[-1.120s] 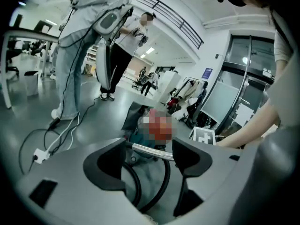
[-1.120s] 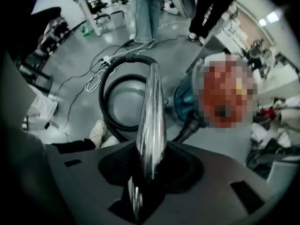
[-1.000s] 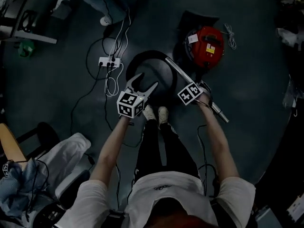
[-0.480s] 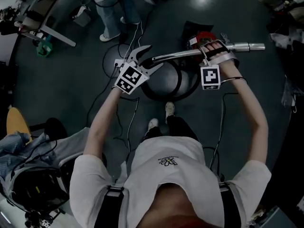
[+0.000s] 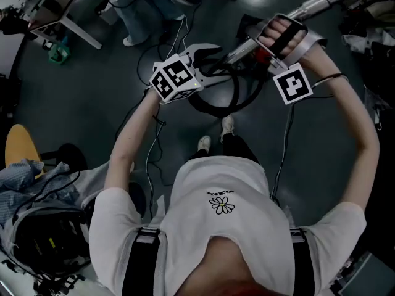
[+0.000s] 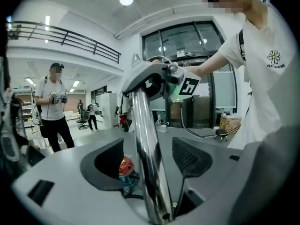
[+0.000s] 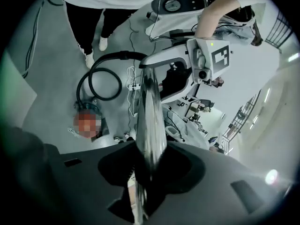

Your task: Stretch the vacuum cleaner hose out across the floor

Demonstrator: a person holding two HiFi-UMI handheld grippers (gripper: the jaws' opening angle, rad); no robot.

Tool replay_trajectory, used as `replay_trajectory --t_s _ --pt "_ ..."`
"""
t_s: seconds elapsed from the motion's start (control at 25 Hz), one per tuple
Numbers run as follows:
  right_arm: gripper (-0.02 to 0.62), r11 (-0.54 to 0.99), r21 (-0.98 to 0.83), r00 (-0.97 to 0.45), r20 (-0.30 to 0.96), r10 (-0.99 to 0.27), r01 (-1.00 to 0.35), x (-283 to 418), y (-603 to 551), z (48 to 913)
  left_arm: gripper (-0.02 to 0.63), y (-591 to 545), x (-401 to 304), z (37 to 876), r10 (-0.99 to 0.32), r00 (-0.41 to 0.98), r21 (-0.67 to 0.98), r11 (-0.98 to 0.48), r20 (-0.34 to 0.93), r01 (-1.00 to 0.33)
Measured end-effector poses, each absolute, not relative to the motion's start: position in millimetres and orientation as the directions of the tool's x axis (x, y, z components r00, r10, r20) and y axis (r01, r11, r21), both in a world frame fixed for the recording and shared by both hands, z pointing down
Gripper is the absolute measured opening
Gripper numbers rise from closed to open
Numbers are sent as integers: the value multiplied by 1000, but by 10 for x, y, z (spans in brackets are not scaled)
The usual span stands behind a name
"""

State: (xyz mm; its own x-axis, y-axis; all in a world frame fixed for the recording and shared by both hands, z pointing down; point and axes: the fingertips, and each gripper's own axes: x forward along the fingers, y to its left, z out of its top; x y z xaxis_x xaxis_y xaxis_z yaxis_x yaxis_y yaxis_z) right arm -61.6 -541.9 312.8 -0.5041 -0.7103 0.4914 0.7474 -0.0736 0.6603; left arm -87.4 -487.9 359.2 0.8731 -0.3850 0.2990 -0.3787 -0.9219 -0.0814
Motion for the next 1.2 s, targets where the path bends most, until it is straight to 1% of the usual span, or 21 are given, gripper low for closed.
replay_trajectory --t_s 0.12,0.2,0.24,0.32,0.4,0.44,0.48,0.52,0.6,0.64,0.68,0.76,0.84,1.0,1.12,1.2 --pt "166 -198 646 -575 446 -686 737 -813 -5082 2887 313 -4568 -710 3535 -312 896 -69 -949 315 -307" --pt "166 -281 625 -620 427 -658 728 -849 -4837 2774 313 -4325 -489 3546 -229 907 -34 -972 354 -232" --pt "166 -323 608 -640 421 -643 725 -827 -4730 2724 313 -4199 -366 3522 -176 917 9 -981 358 -192" --pt "167 -398 582 -682 424 -596 709 -689 -4517 2630 311 -3931 -99 3382 -73 951 124 -986 302 -115" --pt "167 -460 574 -729 439 -526 677 -480 -4303 2550 304 -3682 171 3213 -8 976 222 -973 217 -57" --pt "167 -493 572 -752 442 -489 656 -405 -4231 2510 267 -3605 272 3143 6 984 251 -967 180 -39" --pt "167 -529 571 -778 429 -459 628 -378 -4206 2455 213 -3563 342 3088 16 989 270 -963 148 -24" --pt "167 -565 574 -804 391 -447 593 -399 -4241 2367 155 -3543 391 3049 27 992 286 -958 122 -9" --pt "167 -632 578 -848 244 -470 517 -484 -4455 2098 140 -3504 489 3031 48 995 317 -948 84 18" --pt "167 -666 568 -862 177 -474 483 -481 -4544 1983 137 -3477 551 3030 46 997 338 -941 55 25" --pt "167 -698 552 -874 135 -466 457 -427 -4573 1912 130 -3448 621 3014 32 999 366 -930 10 26" --pt "167 -716 548 -887 112 -448 431 -208 -4495 1863 109 -3386 781 2962 -24 998 425 -905 -64 5" --pt "167 -687 591 -887 118 -446 424 26 -4391 1824 109 -3351 896 2965 -78 996 441 -896 -38 -54" --pt "167 -682 624 -894 62 -444 382 239 -4450 1567 109 -3422 798 2973 -142 990 433 -891 18 -135" --pt "167 -702 637 -913 6 -409 319 303 -4463 1473 109 -3478 760 2968 -150 988 419 -895 44 -155" --pt "169 -701 645 -911 -19 -412 303 298 -4445 1484 109 -3471 719 2992 -134 989 408 -901 59 -147"
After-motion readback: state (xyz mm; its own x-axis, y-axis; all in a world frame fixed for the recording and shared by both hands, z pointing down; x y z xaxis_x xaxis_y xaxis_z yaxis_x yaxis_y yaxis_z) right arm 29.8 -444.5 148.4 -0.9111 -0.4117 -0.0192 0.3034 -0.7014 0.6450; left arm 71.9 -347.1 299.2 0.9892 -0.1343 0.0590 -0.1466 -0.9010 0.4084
